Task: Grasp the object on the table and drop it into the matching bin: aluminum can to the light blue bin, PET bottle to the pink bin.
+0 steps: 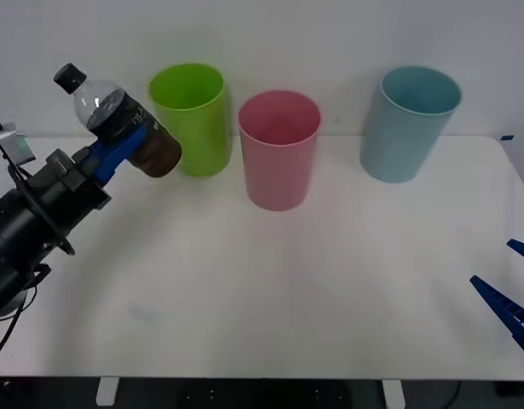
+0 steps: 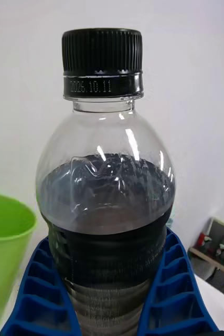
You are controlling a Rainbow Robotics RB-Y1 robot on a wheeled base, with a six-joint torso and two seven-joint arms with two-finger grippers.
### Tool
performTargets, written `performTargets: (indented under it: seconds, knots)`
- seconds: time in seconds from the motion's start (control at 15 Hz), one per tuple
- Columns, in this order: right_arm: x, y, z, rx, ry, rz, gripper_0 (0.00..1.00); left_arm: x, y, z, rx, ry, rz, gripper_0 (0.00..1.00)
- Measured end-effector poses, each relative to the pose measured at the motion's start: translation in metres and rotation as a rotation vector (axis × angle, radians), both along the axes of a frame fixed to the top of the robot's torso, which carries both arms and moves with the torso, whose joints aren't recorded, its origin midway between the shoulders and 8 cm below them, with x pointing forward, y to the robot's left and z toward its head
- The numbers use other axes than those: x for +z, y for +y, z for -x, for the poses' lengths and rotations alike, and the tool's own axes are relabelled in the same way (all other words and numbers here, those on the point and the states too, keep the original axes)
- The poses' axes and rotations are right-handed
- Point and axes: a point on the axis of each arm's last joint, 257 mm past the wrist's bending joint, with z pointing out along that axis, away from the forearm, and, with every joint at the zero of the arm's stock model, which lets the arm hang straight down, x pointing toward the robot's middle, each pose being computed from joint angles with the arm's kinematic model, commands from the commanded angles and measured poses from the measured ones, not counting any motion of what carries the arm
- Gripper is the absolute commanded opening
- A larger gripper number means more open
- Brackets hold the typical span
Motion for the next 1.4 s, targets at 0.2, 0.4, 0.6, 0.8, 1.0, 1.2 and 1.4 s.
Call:
performTargets:
  seconds: [0.2, 0.4, 0.6, 0.8, 1.0, 1.2, 1.4]
  knots:
    - [0.000, 0.000, 0.000, 0.000, 0.000, 0.000, 1.00, 0.025, -0.019, -0.022, -0.008, -0.001, -0.007, 0.00]
    - [0.000, 0.000, 0.000, 0.000, 0.000, 0.000, 1.00, 0.041, -0.052, -0.043, 0.003, -0.010, -0.033, 0.00]
    - [0.000, 0.000, 0.000, 0.000, 0.000, 0.000, 1.00, 0.052, -0.082, -0.059, 0.021, -0.020, -0.052, 0.00]
    - [0.000, 0.000, 0.000, 0.000, 0.000, 0.000, 1.00, 0.054, -0.110, -0.079, 0.051, -0.025, -0.096, 0.00]
    - [0.000, 0.000, 0.000, 0.000, 0.000, 0.000, 1.00, 0.054, -0.136, -0.097, 0.076, -0.024, -0.145, 0.00]
    - [0.000, 0.000, 0.000, 0.000, 0.000, 0.000, 1.00, 0.050, -0.158, -0.116, 0.093, -0.009, -0.196, 0.00]
    - [0.000, 0.000, 0.000, 0.000, 0.000, 0.000, 1.00, 0.050, -0.172, -0.133, 0.098, 0.003, -0.236, 0.00]
